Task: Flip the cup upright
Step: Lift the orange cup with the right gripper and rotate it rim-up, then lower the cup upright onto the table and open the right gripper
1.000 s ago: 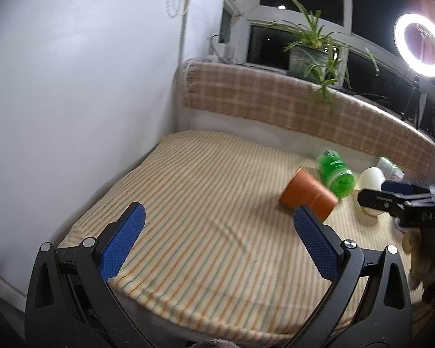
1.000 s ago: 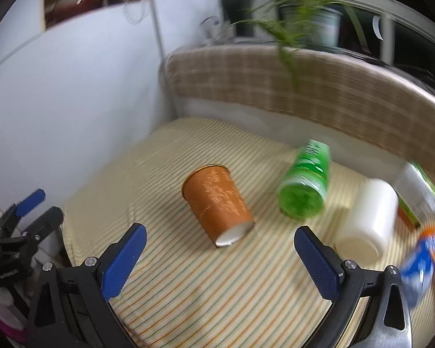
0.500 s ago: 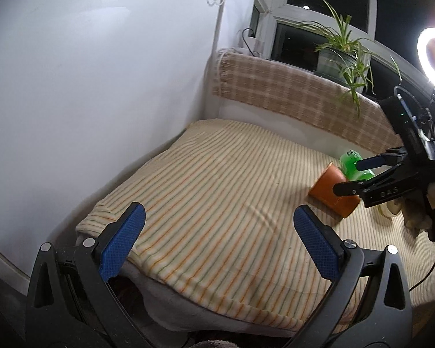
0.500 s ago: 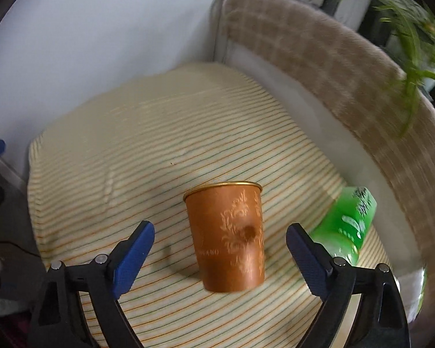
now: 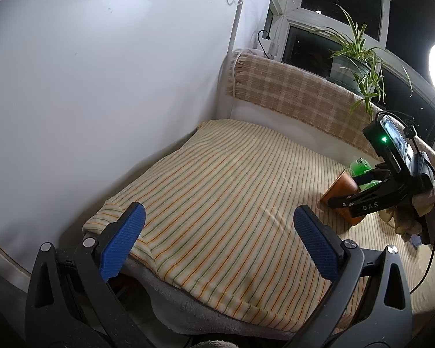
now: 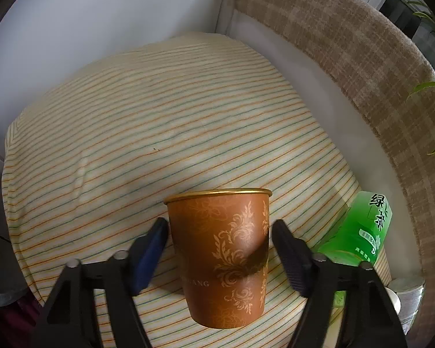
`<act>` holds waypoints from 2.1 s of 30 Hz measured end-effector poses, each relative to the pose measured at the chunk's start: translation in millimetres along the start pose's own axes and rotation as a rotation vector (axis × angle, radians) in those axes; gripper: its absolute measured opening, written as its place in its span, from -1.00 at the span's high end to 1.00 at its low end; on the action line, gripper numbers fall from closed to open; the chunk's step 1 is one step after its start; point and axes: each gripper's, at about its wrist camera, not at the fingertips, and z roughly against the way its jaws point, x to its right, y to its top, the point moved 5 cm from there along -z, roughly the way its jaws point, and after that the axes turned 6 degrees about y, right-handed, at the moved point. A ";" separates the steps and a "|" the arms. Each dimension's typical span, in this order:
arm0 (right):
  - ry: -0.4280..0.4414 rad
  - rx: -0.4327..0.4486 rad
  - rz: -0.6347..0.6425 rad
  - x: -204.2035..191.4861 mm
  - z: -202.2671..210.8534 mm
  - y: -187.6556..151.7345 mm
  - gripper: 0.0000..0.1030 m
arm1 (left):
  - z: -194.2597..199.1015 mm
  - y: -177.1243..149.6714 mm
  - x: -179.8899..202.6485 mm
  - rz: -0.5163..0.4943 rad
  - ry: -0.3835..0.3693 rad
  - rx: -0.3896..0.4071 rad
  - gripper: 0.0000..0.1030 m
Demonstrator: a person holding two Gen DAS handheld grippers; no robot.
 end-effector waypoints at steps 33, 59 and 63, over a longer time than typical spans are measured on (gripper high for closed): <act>0.308 0.475 -0.904 35.4 118.9 -190.0 -0.31 | 42.0 -6.3 88.1 -0.137 -0.203 0.028 -1.00; 0.282 0.520 -0.993 50.2 117.9 -220.0 -0.68 | 32.6 -9.8 136.6 -0.176 -0.393 -0.124 -0.89; 0.193 0.562 -0.974 44.1 148.3 -251.8 -0.68 | 19.5 -14.9 170.9 -0.193 -0.523 -0.257 -0.87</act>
